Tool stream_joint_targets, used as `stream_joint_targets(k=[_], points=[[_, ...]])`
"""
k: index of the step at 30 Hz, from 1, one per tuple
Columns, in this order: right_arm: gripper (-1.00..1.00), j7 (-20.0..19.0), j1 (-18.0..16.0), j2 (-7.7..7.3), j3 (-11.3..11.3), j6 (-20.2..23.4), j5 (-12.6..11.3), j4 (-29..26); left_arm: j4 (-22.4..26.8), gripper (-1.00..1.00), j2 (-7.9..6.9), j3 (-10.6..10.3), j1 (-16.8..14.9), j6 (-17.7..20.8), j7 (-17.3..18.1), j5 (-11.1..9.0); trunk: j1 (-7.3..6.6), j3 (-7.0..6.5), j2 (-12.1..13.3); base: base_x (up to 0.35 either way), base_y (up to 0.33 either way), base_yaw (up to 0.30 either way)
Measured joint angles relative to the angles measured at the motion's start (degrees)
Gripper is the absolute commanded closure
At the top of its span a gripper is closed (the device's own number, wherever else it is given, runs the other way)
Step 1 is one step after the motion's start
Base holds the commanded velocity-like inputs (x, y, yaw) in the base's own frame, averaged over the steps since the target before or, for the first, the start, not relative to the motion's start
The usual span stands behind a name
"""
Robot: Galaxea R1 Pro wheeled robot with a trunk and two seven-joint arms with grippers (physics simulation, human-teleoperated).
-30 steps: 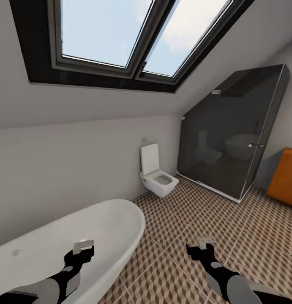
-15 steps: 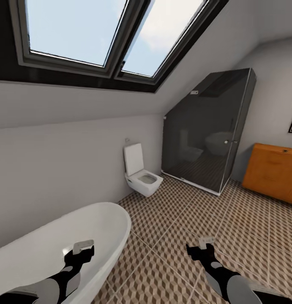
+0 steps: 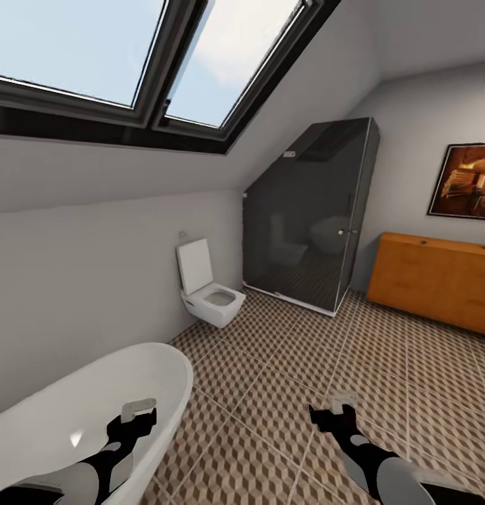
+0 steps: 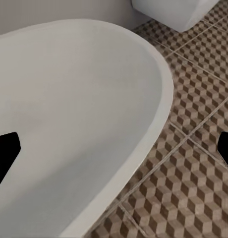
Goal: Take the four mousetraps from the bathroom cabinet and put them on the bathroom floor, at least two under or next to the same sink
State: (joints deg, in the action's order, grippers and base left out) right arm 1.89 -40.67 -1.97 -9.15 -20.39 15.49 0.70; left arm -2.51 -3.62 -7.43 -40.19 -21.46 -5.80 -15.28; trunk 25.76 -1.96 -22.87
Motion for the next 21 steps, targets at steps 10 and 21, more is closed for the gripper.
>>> stream_joint_targets(k=[10,21], points=[[-1.00,0.0,0.0,-0.03,0.0,0.0,0.0,0.0,0.0,-1.00,0.00,0.0,0.0,0.0,0.0,0.0,0.00,0.00,0.0,0.000,0.000,-0.275],[-1.00,0.0,0.0,0.00,0.0,0.0,0.0,0.0,0.0,-1.00,0.00,0.0,0.0,0.0,0.0,0.0,0.00,0.00,0.0,0.000,0.000,-0.275]])
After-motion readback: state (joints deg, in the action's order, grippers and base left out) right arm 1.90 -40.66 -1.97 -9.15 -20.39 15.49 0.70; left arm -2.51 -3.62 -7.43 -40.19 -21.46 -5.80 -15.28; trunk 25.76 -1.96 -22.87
